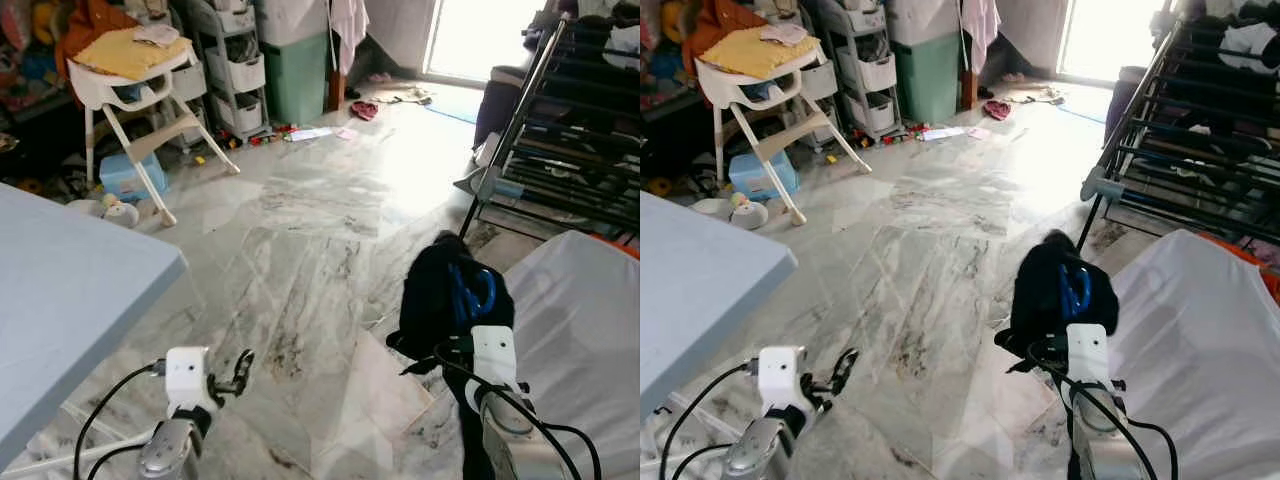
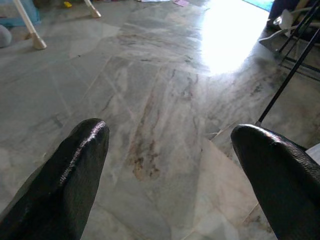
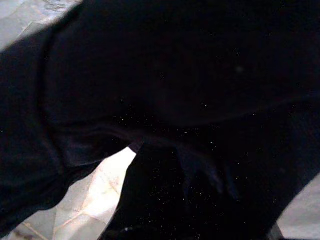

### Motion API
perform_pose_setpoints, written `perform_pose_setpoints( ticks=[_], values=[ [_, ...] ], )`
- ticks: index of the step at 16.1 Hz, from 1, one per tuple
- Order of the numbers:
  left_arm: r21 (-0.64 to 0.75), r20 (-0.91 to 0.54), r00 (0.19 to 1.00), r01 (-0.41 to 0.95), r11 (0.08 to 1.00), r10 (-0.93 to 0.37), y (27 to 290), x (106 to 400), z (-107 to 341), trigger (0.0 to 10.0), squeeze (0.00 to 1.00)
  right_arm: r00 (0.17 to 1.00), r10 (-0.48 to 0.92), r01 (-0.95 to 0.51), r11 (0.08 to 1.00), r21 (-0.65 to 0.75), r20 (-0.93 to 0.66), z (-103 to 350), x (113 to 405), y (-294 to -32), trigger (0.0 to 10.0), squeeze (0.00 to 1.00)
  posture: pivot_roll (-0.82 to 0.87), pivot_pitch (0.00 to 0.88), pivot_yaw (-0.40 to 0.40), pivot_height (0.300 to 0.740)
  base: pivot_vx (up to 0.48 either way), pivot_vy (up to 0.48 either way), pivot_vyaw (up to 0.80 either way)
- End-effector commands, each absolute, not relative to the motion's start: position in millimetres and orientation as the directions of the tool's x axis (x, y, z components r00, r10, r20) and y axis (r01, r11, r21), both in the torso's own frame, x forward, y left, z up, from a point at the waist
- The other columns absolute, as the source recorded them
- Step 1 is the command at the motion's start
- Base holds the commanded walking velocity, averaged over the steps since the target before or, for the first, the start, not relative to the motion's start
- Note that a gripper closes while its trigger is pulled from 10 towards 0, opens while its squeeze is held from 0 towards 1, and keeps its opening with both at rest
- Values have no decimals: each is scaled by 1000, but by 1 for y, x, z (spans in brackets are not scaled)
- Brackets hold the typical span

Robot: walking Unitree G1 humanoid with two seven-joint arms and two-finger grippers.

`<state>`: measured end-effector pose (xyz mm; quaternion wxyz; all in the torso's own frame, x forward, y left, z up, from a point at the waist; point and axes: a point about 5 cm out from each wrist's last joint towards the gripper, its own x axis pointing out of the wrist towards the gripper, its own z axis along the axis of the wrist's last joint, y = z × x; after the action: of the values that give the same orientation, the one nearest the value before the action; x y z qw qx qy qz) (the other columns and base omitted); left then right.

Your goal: Hang hanger

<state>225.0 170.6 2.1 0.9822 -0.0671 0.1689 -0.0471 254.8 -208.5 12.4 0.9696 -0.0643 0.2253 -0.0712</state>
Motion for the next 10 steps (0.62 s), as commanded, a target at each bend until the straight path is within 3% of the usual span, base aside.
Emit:
perform_pose_setpoints(
  ticks=[1, 3, 10],
  values=[
    [-146, -336, 934, 79, 986, -124, 173, 224, 0, 10000, 0, 914, -159, 112, 983, -145, -374, 25, 264, -205, 10000, 0, -177, 0, 38, 740, 0, 0, 0],
    [-163, -354, 924, 92, 982, -145, 172, 224, -5, 10000, 0, 914, -156, 109, 984, -142, -376, 24, 263, -203, 10000, 0, -179, 0, 45, 740, 0, 0, 0],
    [-158, -364, 917, 108, 981, -160, 177, 234, -11, 10000, 0, 915, -154, 112, 985, -131, -373, 27, 270, -199, 10000, 0, -181, 0, 53, 740, 353, 0, -782]
  ],
)
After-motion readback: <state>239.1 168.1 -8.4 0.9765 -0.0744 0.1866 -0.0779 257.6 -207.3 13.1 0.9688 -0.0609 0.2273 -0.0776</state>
